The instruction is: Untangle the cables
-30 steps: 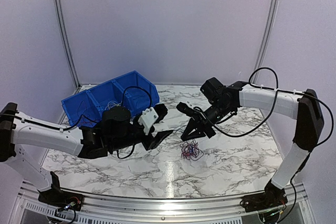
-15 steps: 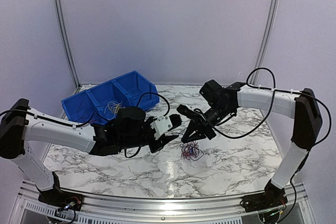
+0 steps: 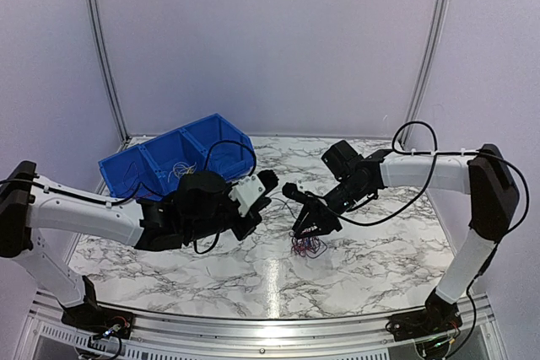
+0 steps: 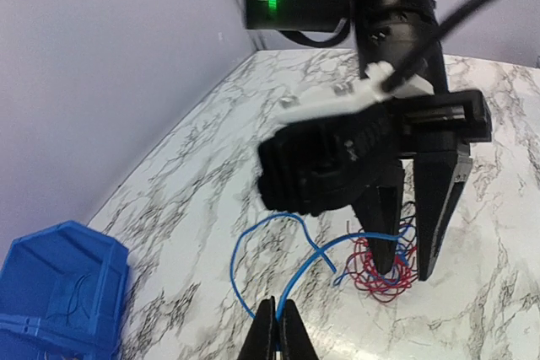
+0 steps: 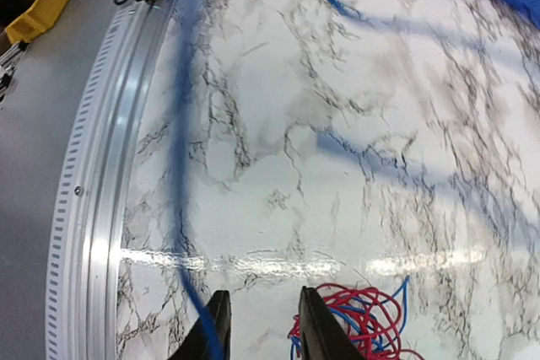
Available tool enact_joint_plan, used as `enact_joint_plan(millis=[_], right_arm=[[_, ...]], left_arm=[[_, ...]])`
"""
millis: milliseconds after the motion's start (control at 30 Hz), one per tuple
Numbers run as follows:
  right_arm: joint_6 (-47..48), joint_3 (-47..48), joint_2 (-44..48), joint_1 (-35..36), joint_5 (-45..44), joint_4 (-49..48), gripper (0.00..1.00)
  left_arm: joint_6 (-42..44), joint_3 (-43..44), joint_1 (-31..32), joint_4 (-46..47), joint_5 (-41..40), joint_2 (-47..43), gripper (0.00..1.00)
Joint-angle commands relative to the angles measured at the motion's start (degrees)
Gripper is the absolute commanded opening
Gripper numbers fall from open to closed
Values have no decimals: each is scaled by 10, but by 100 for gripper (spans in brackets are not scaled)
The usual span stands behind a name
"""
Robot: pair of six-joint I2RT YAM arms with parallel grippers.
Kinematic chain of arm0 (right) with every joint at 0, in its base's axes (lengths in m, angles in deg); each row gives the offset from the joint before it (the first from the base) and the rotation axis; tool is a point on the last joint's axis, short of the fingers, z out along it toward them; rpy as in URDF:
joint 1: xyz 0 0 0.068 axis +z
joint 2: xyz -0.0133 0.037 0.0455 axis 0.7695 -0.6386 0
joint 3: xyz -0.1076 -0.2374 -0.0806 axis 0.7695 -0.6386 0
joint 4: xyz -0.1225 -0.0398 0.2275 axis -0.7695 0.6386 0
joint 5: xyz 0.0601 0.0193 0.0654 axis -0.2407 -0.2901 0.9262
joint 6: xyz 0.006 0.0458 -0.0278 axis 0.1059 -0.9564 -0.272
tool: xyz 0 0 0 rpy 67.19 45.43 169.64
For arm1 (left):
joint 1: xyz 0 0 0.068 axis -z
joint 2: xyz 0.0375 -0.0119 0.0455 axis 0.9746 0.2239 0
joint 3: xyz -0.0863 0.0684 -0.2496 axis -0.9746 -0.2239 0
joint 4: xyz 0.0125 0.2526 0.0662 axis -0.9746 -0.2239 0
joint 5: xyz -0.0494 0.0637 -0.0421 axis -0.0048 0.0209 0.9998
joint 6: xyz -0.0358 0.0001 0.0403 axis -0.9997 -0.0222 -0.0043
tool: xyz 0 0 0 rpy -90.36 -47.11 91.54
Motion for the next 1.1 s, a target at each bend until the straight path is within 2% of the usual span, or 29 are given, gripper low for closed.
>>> enact_joint_plan(millis=[0, 267, 533, 867, 1067], right_arm=[[-70, -18, 7, 3, -100, -110, 33], [-93, -21, -63, 4, -135, -151, 35], [-79, -8, -103, 7, -172, -136, 20], [-65, 2, -124, 7, -204, -115, 3], [-66, 7, -123, 7, -219, -110, 3]], left_arm=[[-62, -52, -2, 20, -83, -71, 0], [-114, -129, -1, 48, -109, -133, 0], [-112, -153, -1, 46, -194, -207, 0], [-81, -88, -1, -73, -319, -400, 0], [-117, -86, -1, -115, -302, -475, 0]])
